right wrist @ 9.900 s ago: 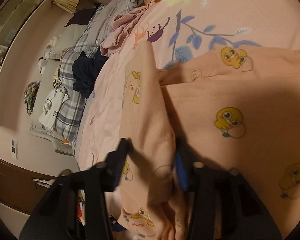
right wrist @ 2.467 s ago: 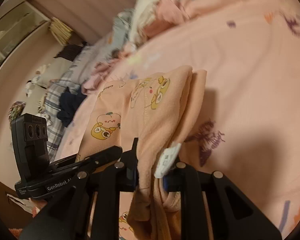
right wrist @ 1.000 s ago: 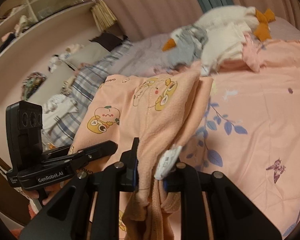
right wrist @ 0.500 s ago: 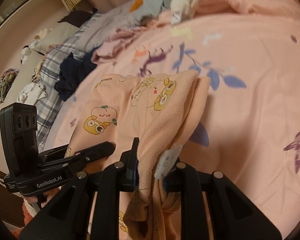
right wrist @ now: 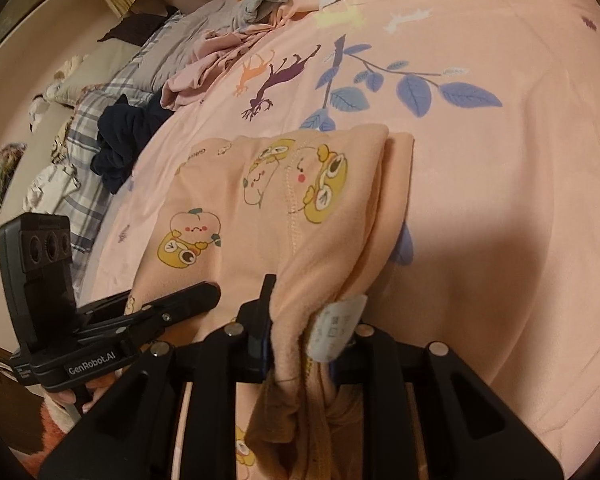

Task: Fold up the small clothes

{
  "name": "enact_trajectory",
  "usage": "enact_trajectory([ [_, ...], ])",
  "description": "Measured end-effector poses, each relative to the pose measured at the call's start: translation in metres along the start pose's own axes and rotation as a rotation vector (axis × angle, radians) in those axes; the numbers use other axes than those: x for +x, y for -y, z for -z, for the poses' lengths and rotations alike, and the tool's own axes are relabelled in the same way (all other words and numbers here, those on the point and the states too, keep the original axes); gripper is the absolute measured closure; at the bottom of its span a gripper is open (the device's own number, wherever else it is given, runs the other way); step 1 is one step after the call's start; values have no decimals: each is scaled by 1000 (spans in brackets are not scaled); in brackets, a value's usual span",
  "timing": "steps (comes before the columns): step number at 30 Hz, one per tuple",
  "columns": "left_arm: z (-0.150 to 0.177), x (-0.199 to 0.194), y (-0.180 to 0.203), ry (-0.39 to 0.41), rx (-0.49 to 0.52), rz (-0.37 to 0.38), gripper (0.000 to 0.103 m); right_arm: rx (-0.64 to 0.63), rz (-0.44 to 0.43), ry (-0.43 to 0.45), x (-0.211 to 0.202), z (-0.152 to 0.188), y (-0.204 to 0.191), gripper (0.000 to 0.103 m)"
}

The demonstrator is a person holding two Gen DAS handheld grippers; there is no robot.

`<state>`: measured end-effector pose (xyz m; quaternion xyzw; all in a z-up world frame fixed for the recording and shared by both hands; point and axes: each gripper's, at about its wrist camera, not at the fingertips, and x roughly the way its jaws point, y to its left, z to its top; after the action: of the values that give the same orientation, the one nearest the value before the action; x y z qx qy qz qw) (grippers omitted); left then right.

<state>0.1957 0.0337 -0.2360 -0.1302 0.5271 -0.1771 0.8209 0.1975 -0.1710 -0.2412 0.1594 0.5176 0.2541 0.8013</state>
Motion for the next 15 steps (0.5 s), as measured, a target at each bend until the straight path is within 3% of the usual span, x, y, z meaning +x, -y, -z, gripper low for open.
enact_trajectory([
  [4, 3, 2, -5, 15, -16, 17, 71, 20, 11, 1, 1, -1, 3, 80],
  [8, 0, -19, -19, 14, -107, 20, 69, 52, 34, 10, -13, -1, 5, 70],
  [10, 1, -40, -24, 65, -135, -11, 69, 58, 71, 43, -29, 2, 3, 70],
  [13, 9, -71, -14, 172, -75, -96, 69, 8, 138, 120, -59, 8, -9, 73],
  [15, 14, -83, -2, 201, -41, -88, 70, -41, 155, 155, -71, 10, -21, 80],
])
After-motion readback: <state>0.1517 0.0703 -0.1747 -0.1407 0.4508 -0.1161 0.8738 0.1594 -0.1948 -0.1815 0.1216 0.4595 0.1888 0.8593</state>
